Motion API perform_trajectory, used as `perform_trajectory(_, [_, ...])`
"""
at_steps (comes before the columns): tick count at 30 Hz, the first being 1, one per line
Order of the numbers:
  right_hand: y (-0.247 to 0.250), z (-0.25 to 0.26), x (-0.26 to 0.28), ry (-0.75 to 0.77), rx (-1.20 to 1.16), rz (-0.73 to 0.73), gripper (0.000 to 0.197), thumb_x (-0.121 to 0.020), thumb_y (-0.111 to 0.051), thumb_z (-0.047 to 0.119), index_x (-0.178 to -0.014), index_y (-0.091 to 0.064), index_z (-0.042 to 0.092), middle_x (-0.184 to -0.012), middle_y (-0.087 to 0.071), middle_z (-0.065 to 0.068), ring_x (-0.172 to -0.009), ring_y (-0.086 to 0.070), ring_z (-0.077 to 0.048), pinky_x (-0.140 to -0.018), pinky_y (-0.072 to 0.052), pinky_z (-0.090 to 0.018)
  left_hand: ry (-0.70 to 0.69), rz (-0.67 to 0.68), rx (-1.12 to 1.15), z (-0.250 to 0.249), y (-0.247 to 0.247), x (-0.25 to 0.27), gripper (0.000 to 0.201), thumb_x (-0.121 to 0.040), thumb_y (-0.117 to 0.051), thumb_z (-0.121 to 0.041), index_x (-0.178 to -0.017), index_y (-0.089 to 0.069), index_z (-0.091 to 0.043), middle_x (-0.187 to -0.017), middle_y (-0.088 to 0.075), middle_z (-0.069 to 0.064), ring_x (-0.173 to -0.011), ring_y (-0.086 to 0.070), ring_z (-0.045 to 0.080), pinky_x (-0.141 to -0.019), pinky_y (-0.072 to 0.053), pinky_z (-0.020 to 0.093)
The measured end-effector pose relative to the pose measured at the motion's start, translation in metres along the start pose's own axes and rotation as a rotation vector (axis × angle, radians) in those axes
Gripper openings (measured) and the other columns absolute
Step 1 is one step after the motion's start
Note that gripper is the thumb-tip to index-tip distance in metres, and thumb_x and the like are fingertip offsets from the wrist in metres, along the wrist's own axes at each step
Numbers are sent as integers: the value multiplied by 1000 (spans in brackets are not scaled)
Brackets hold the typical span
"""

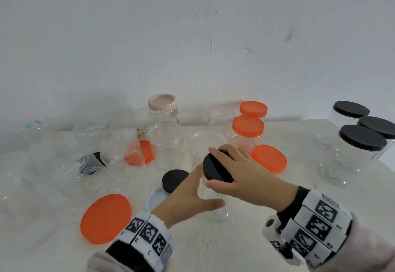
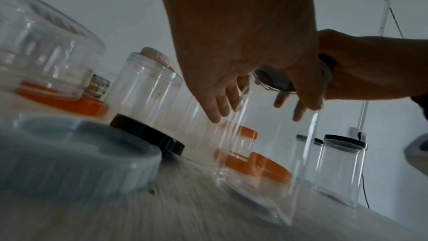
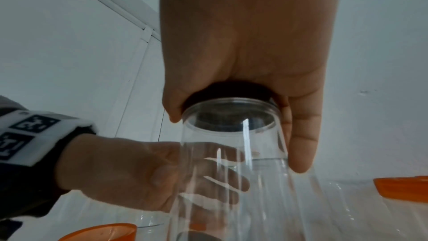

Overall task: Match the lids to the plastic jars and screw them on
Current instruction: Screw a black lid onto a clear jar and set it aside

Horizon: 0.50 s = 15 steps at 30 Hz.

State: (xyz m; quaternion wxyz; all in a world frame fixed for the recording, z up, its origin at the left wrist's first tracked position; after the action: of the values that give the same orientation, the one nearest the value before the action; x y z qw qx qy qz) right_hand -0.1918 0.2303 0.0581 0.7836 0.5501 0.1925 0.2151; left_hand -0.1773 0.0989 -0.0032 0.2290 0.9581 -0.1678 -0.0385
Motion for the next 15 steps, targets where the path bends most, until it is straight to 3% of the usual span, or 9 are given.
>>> perform_trajectory(3, [1, -11, 10, -35, -62, -62, 82, -80, -39, 71, -150, -16, 35, -140, -23, 16, -122, -33, -18, -97, -36, -26, -1, 34, -184, 0, 13, -3, 82, -77, -71, -48, -141, -21, -52, -140, -29, -37, -126, -29, -15, -103, -26, 18])
perform_trajectory(5, [4, -23, 19, -74, -131, -100, 85, -76, -35, 75, -149, -16, 37, -138, -22, 21, -123, -32, -13, -97, -33, -24, -52, -5, -313, -3, 23, -9, 73, -82, -66, -41, -140, -23, -52, -138, -27, -38, -119, -27, -24, -99, -24, 8])
perform_trajectory(8, [12, -47, 35, -127, -256, -151, 86, -70, -40, 80, -145, -24, 42, -126, -27, 34, -115, -36, 7, -91, -33, -12, -133, -117, -408, -12, 37, -24, 57, -89, -63, -30, -137, -35, -42, -130, -32, -36, -108, -26, -33, -89, -22, -7])
perform_trajectory(12, [44, -81, 55, -184, -342, -250, 68, -59, -55, 79, -123, -42, 57, -114, -39, 39, -107, -44, 15, -80, -37, -6, -186, -308, -476, -23, 50, -48, 41, -90, -63, -23, -129, -51, -30, -117, -45, -24, -108, -41, -9, -92, -33, 8])
perform_trajectory(15, [78, -113, 64, -248, -328, -442, 64, -64, -69, 66, -123, -50, 50, -112, -47, 32, -104, -44, 18, -83, -37, -9, -183, -375, -507, -30, 53, -66, 37, -89, -64, -22, -125, -55, -25, -114, -49, -15, -109, -44, 5, -91, -34, 16])
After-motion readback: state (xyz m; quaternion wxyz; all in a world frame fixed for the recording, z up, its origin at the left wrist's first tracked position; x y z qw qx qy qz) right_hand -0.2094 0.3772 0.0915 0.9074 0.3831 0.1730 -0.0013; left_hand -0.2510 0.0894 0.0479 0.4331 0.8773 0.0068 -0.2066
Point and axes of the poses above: each hand's wrist, its own x-axis away from the middle knuckle, its own y-axis out of the back of the hand, z = x × y, the point moved 5 cm from there along -x, towards the middle knuckle
